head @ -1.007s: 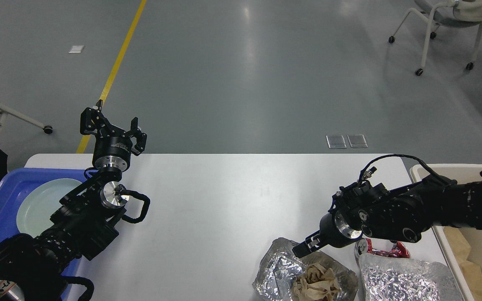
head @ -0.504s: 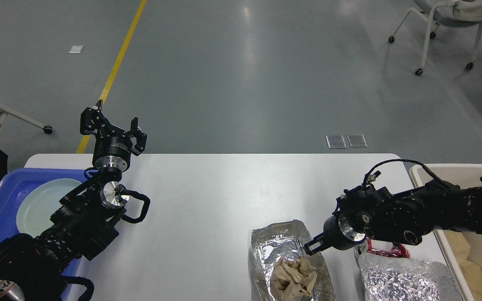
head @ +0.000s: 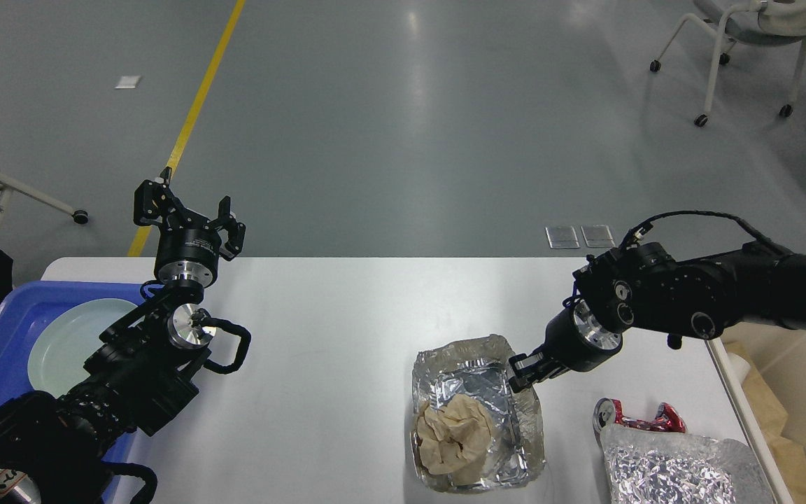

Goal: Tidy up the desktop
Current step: 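Lift the foil packet and carry it toward the white bin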

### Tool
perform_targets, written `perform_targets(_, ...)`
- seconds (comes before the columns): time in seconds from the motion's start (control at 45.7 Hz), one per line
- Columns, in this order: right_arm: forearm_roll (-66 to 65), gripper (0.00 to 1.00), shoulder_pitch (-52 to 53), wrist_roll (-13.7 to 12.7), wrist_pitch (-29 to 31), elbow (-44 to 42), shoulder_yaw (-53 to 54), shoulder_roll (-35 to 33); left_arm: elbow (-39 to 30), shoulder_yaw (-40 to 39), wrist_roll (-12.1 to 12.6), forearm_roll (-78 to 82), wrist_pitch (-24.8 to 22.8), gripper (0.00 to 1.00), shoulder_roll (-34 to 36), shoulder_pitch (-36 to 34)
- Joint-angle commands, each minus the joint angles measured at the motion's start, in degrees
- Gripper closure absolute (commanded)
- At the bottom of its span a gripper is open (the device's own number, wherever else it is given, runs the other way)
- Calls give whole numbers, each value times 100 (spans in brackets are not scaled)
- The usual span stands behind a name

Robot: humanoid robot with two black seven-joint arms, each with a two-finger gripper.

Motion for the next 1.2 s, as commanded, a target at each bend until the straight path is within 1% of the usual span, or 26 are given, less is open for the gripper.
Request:
perform_targets(0.0,53,97,471,182,503,6,3,-218,0,-3,0,3,0,0,0,0)
perform_targets(0.088,62,97,857,332,907,6,12,-403,0,-3,0,3,0,0,0,0)
perform_targets(0.197,228,97,1358,578,1566,6,56,-683,0,-3,0,-6,0,0,0,0)
perform_targets(0.285,501,97,1684,683,1989,6,56,-947,0,-3,0,3,0,0,0,0)
perform_targets(0.328,580,96,1929,719,1996,6,56,-1149,0,-3,0,3,0,0,0,0)
perform_targets(0.504,642,95,2580,877,1996,6,82,-1589,0,6,0,3,0,0,0,0)
perform_targets(0.832,1512,94,3565,851,1996,6,627,-2301,0,-3,0,3,0,0,0,0)
perform_targets(1.051,1565,93,3513,807,1996,-55,513,-2512,0,6,0,3,0,0,0,0)
perform_targets(1.116,1512,92,3407,789,1996,-143,364,-2512,0,-3,0,3,0,0,0,0)
perform_targets(1.182,1486,92,3232,772,1996,-415,162,-2495,0,-3,0,3,0,0,0,0)
